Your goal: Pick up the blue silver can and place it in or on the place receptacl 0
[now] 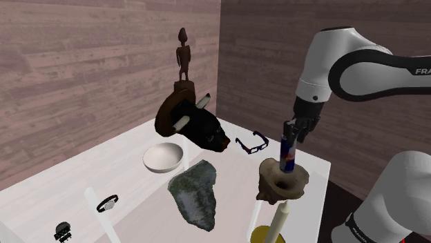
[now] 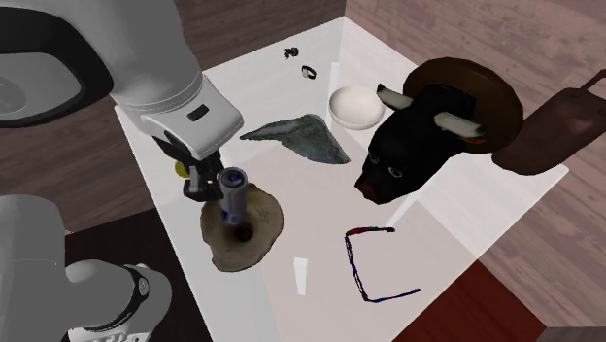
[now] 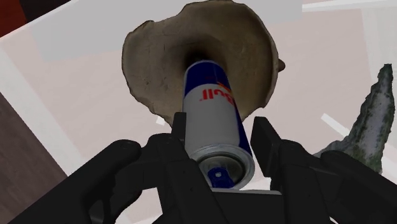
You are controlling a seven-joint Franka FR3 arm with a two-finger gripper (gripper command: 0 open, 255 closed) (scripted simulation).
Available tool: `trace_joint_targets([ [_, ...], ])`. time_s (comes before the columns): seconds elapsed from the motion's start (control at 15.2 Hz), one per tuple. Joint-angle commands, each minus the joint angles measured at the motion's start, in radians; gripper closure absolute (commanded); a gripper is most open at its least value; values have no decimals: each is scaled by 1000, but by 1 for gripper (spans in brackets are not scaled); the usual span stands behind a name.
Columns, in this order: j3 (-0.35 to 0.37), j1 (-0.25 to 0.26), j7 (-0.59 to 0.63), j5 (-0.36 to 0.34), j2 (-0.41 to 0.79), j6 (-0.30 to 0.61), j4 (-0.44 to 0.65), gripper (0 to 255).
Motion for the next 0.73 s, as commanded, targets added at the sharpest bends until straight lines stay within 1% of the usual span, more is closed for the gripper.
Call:
trace_joint_targets([
  [0.0, 4, 3, 3, 4, -2, 28, -29, 255],
  [0.26, 8, 4, 2, 8, 4, 82, -77, 255],
  [0.66, 8, 4, 2, 8, 4, 82, -77, 255],
])
